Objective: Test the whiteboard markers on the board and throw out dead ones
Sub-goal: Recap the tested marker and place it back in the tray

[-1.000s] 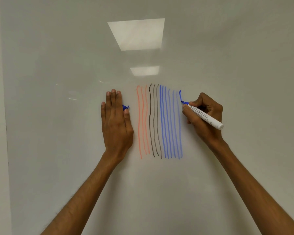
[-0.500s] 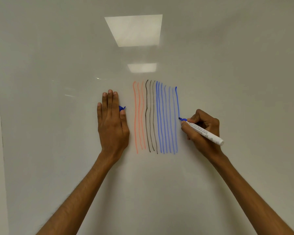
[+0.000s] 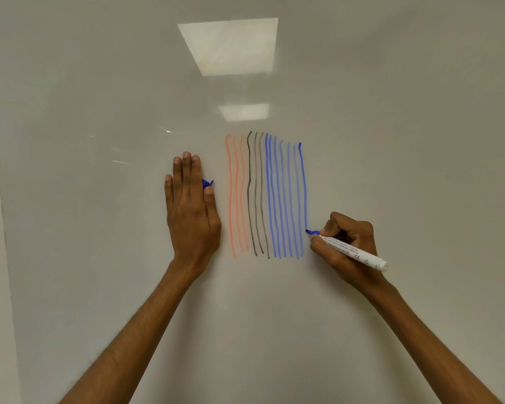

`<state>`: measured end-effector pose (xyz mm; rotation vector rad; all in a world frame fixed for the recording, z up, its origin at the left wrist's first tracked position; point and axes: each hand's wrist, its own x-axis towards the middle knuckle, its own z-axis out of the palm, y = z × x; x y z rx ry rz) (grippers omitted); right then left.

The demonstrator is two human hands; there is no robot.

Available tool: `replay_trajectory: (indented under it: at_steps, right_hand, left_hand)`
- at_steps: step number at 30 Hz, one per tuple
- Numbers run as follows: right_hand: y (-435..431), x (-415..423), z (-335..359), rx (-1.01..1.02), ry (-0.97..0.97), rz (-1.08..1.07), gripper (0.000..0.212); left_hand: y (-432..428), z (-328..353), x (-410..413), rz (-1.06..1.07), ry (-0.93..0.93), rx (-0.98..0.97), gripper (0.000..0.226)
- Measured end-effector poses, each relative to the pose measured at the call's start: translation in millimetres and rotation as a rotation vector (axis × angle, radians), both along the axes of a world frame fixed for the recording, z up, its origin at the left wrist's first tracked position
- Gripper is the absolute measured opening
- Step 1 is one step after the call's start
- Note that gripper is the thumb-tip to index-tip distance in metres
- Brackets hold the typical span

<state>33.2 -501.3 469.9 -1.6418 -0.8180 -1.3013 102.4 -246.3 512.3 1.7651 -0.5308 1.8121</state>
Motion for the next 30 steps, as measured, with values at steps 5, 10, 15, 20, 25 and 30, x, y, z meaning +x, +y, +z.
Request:
replay_trajectory:
  at_steps: [5, 10, 15, 20, 25, 30]
  right_hand:
    - [-1.7, -3.3, -7.5, -0.031, 0.022, 0.002, 0.028]
    - [-3.8, -6.0, -14.4, -0.114, 0.059, -0.037, 0.033]
    - [-6.1, -8.0, -19.8, -0.162, 0.114, -0.028, 0.035]
    - [-4.4, -13.9, -19.5, -0.077, 0.179, 0.02, 0.036]
    - [3.1, -24.2, 15.7, 0.211, 0.155, 0.215, 0.038]
    - [9.3, -28.6, 72.8, 0.313, 0.066, 0.202, 0.045]
  left_hand:
    - [0.4, -1.1, 0.4, 0.0, -0.001, -0.003, 0.053]
    - [-0.2, -2.2, -0.3, -0.001, 0.004, -0.006, 0.053]
    - [0.0, -2.3, -1.1, 0.0, 0.005, -0.003, 0.053]
    - [-0.1, -3.2, -1.3, -0.003, 0.006, -0.004, 0.053]
    - [-0.2, -3.1, -2.5, -0.004, 0.016, -0.004, 0.053]
    - [-0.2, -3.6, -3.3, -0.01, 0.032, -0.002, 0.053]
